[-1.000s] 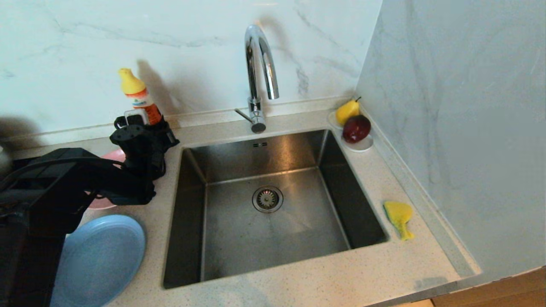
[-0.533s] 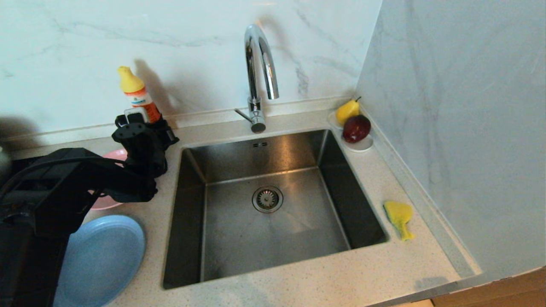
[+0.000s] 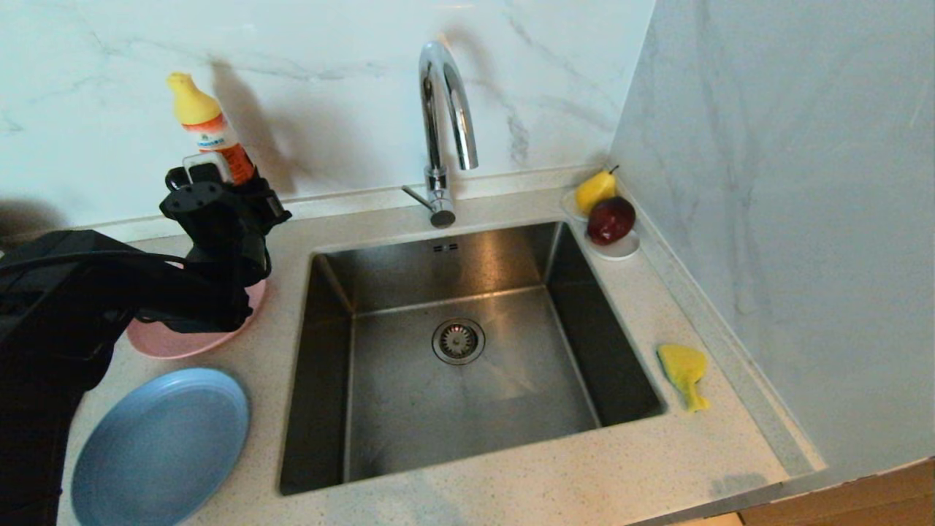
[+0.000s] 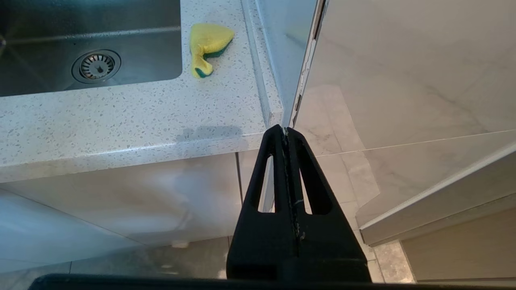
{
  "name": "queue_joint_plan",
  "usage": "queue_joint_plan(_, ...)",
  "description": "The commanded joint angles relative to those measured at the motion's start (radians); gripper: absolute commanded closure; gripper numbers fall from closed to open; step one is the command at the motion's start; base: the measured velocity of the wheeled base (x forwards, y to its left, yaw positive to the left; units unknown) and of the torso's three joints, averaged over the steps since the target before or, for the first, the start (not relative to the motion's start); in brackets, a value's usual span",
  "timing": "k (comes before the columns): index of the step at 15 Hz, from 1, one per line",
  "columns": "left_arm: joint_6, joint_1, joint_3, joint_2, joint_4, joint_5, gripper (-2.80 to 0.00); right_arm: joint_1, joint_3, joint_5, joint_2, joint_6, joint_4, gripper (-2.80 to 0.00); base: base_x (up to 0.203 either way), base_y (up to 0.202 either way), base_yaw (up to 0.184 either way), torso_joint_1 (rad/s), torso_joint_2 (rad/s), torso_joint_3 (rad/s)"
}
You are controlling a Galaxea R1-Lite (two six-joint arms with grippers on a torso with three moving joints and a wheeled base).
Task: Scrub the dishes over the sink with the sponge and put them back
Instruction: Squeeze it onto the sponge
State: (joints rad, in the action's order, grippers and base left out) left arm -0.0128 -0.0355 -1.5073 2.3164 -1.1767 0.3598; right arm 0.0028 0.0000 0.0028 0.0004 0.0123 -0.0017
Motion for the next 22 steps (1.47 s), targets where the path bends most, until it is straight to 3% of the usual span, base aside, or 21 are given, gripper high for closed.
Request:
queue_joint_plan(1, 0.000, 0.010, 0.072, -0.129, -0.009, 0.002, 0.00, 0.000, 0.000, 0.000, 0.000, 0.000, 0.000, 0.00, 0.000, 0.000, 0.000, 0.000, 0.00, 0.000)
queue_joint_plan(4, -0.003, 0.029, 0.158, -0.291, 0.031, 0.003, 0.00, 0.000, 0.000, 0.000, 0.001, 0.000, -0.001, 0.00, 0.000, 0.000, 0.000, 0.000, 0.00, 0.000)
queue_joint_plan(8, -0.044, 0.063, 0.275, -0.548, 0.176, 0.001, 0.00, 0.000, 0.000, 0.000, 0.000, 0.000, -0.001, 0.00, 0.000, 0.000, 0.000, 0.000, 0.00, 0.000)
queue_joint_plan(13, -0.235, 0.194, 0.390, -0.877, 0.362, -0.011, 0.00, 0.000, 0.000, 0.000, 0.000, 0.000, -0.001, 0.00, 0.000, 0.000, 0.000, 0.000, 0.00, 0.000)
queue_joint_plan(15, -0.285, 0.239, 0.393, -0.973, 0.519, -0.034, 0.00, 0.000, 0.000, 0.000, 0.000, 0.000, 0.000, 0.00, 0.000, 0.000, 0.000, 0.000, 0.00, 0.000)
queue_joint_plan(18, -0.310, 0.294, 0.345, -1.062, 0.715, -0.072, 0.00, 0.000, 0.000, 0.000, 0.000, 0.000, -0.001, 0.00, 0.000, 0.000, 0.000, 0.000, 0.00, 0.000)
queue_joint_plan(22, -0.317, 0.391, 0.331, -1.074, 0.771, -0.075, 0.00, 0.000, 0.000, 0.000, 0.000, 0.000, -0.001, 0.00, 0.000, 0.000, 0.000, 0.000, 0.00, 0.000)
